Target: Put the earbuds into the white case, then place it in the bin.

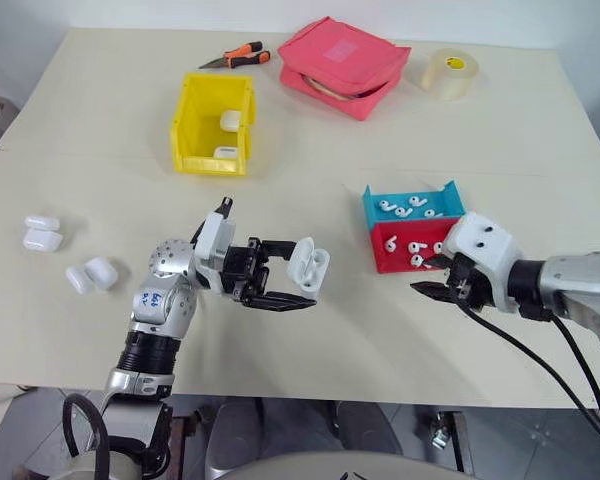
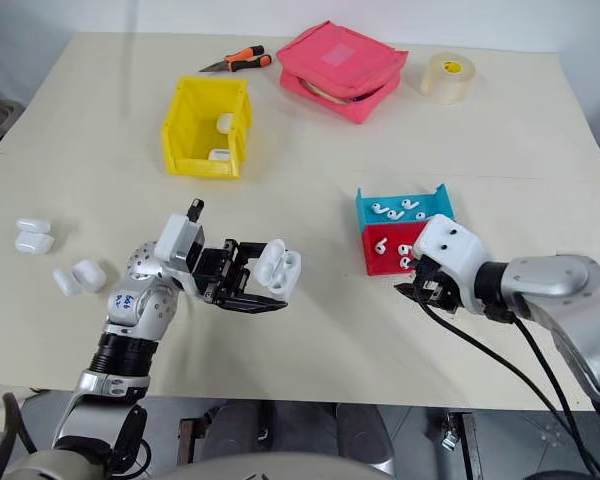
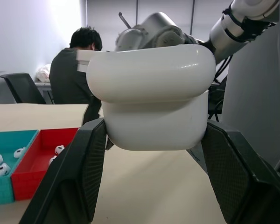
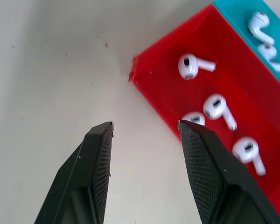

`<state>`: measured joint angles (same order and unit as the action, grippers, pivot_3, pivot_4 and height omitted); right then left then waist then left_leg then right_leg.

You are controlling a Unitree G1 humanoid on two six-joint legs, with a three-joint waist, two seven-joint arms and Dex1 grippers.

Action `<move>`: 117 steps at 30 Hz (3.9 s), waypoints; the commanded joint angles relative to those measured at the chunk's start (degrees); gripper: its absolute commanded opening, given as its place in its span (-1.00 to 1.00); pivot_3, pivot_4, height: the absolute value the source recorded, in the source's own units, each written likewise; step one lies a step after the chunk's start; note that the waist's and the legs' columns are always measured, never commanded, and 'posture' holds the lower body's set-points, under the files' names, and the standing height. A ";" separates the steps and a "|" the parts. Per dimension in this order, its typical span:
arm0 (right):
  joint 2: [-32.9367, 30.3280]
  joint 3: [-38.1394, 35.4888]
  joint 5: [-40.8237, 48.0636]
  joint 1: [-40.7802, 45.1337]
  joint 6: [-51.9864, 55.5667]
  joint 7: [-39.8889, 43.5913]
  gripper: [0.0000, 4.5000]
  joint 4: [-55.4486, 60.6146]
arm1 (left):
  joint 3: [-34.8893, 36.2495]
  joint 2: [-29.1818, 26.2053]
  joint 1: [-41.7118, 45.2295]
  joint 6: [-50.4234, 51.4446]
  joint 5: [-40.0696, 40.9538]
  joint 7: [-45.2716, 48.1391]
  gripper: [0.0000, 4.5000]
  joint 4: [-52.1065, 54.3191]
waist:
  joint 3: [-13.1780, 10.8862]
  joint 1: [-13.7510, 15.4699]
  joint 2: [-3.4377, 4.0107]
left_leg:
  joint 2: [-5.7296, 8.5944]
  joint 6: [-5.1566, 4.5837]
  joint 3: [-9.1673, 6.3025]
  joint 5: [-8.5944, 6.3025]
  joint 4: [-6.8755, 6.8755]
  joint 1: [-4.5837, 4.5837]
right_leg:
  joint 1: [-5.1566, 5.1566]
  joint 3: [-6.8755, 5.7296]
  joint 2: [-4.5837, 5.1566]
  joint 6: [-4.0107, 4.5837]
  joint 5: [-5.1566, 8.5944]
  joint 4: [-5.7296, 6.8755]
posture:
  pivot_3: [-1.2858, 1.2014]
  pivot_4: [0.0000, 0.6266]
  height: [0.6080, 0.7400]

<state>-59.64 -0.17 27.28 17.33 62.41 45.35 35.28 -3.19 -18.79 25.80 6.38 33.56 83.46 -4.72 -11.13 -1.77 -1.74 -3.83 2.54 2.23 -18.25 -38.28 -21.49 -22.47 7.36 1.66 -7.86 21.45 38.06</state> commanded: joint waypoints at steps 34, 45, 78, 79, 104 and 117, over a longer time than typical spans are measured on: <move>1.48 16.42 -12.71 15.87 -8.62 7.06 0.02 -19.40 | 0.37 0.58 0.26 -1.86 0.54 -1.75 0.22 2.32 | 0.00 -0.11 0.00 | 0.00 -0.06 0.06 -0.04 -0.03 -0.04 | -0.03 -0.06 0.14 -0.01 0.00 -0.06 | 0.03 -0.52 1.00; 2.43 17.81 -14.72 16.24 -10.37 9.53 0.02 -20.88 | 0.17 0.45 0.22 -2.10 0.32 -2.07 0.22 2.71 | 0.00 -0.17 0.00 | 0.00 -0.06 0.06 -0.04 -0.05 -0.04 | -0.02 -0.06 0.14 -0.01 0.00 -0.05 | 0.03 -0.52 1.00; 7.14 7.11 -12.49 14.65 -10.21 9.39 -0.78 -15.17 | 0.47 0.85 1.07 -2.88 0.76 -1.79 0.22 1.01 | 0.00 -0.35 0.00 | -0.01 -0.06 0.04 -0.03 -0.09 -0.05 | -0.01 -0.07 0.14 -0.02 -0.01 -0.03 | 0.03 -0.52 1.00; 7.75 4.83 -10.79 13.97 -9.32 9.08 -0.78 -13.30 | 0.46 0.76 1.18 -2.98 0.76 -1.40 0.22 0.69 | 0.00 -0.36 0.00 | -0.01 -0.04 0.05 -0.03 -0.08 -0.05 | -0.02 -0.07 0.14 -0.02 -0.01 -0.03 | 0.03 -0.52 1.00; 35.40 -3.10 17.19 5.13 -14.02 -9.37 -0.78 4.41 | -0.64 1.21 9.56 -5.28 -4.58 2.28 0.22 -11.25 | 0.00 -0.34 0.00 | 0.03 0.02 0.02 0.01 0.02 -0.08 | -0.04 -0.12 0.11 -0.04 -0.03 -0.08 | 0.03 -0.52 1.00; 38.35 4.05 11.87 2.92 -23.81 -9.55 -0.78 -0.48 | -0.66 2.13 11.19 -7.00 -4.13 3.99 0.22 -12.10 | 0.00 -0.39 0.00 | 0.03 0.02 0.01 0.01 0.01 -0.08 | -0.04 -0.13 0.09 -0.04 -0.03 -0.06 | 0.03 -0.52 1.00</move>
<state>-21.82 2.82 39.79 20.84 40.11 35.83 34.81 -3.45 -17.53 35.35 0.53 28.75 85.93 -18.48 -11.13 -2.15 -1.74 -3.79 2.56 2.24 -18.24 -38.27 -21.58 -22.51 7.23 1.76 -7.90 21.42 37.99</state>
